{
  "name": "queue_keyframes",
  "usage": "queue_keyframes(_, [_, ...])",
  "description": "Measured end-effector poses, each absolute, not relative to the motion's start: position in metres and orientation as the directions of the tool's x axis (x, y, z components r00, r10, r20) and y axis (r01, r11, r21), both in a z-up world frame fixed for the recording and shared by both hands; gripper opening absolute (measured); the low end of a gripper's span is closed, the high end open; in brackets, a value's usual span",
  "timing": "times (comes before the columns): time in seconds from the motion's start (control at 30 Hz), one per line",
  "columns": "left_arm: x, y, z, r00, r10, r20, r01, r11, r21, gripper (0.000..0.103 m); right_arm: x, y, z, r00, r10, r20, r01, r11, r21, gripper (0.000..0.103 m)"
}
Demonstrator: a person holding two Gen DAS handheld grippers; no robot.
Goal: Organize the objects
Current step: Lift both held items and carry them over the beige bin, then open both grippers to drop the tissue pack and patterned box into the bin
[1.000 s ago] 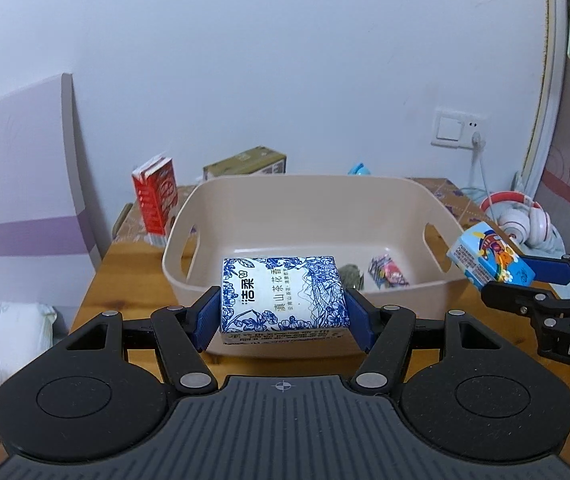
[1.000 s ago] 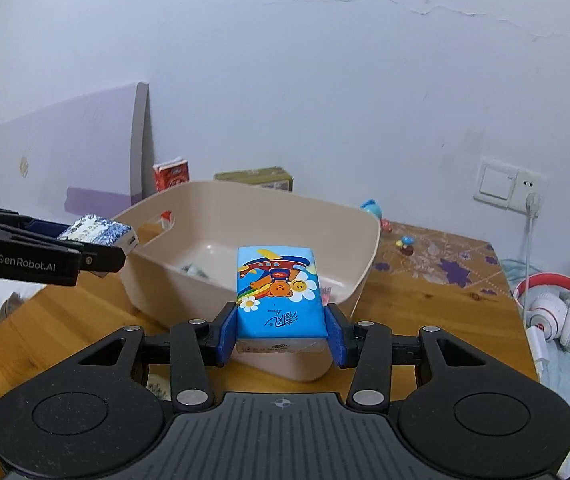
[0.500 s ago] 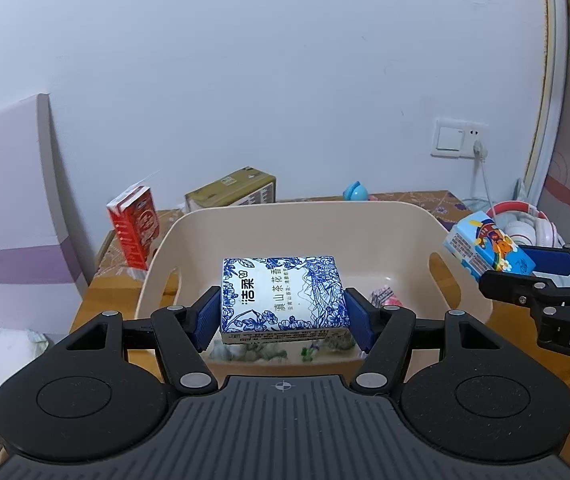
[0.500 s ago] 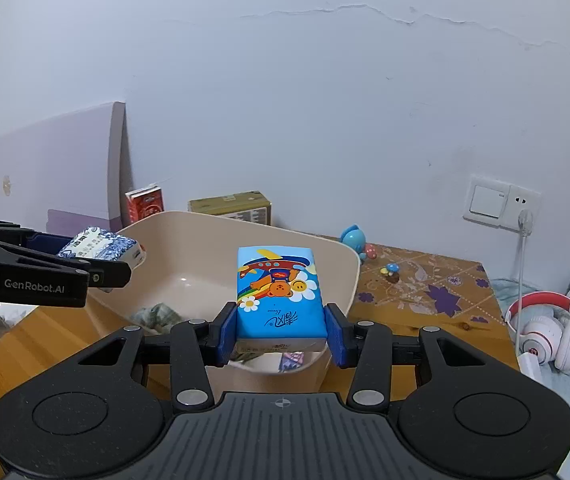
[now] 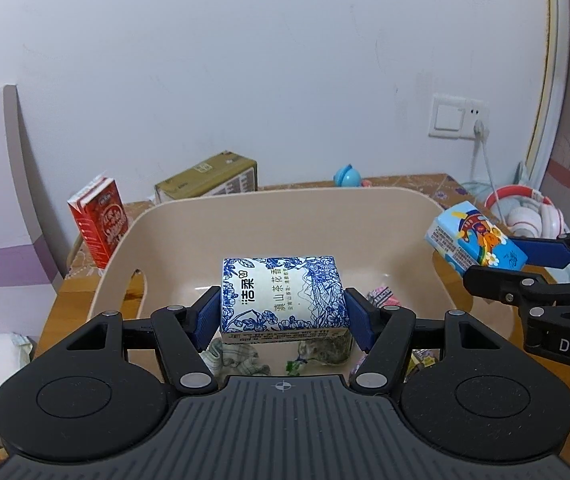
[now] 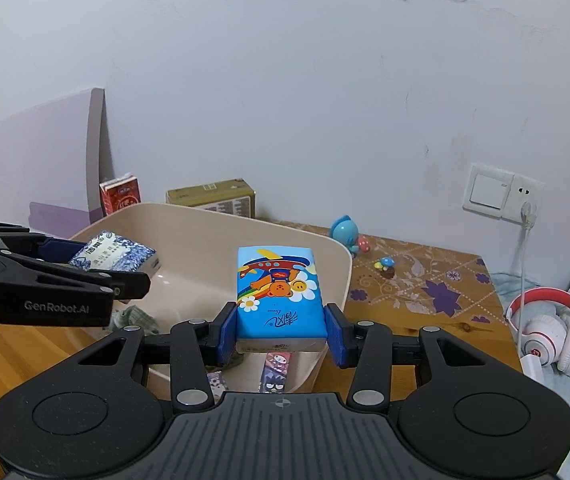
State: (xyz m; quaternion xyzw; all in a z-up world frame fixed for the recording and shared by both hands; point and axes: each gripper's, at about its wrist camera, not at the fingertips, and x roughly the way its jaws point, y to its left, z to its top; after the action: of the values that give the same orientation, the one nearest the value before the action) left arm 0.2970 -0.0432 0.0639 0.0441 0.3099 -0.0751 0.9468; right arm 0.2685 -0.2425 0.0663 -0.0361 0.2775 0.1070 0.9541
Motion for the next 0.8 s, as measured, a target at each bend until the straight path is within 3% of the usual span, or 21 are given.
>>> queue_keyframes(0.67, [0.33,-0.04,0.026,0.72,-0.066,-0.691,0.135,0.99,0.046,0.066,0.297,-0.229,0.044,0.773,0.167,-0.612,-0.249,0.967,-0.051,0.044])
queue_keyframes(0.8, [0.325,-0.04,0.029,0.732,-0.059,-0.679,0.13,0.99,0.055,0.072,0.295,-0.23,0.044,0.776,0.163,-0.61,-0.244,0.968,-0.052,0.054])
